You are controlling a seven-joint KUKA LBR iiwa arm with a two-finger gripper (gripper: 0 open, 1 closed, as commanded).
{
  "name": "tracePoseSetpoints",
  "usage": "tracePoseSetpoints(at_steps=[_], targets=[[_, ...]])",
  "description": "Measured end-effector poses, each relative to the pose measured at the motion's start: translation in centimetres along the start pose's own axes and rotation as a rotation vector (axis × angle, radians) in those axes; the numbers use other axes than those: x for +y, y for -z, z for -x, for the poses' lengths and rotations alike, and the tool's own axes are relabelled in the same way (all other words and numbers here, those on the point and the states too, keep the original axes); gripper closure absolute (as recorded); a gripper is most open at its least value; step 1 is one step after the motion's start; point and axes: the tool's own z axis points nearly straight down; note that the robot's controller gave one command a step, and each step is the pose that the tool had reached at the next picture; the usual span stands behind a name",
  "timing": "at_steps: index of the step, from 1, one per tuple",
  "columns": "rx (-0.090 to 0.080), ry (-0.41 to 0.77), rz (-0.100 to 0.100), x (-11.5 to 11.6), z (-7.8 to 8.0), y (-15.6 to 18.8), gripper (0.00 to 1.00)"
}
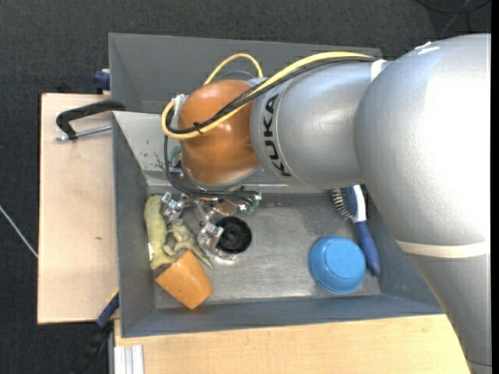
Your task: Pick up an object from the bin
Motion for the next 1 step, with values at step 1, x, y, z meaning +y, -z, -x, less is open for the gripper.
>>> tracePoseSetpoints(at_steps=[1], targets=[[-0.02, 0.1, -0.002, 0.55, -0.69, 14.06, 1.0]])
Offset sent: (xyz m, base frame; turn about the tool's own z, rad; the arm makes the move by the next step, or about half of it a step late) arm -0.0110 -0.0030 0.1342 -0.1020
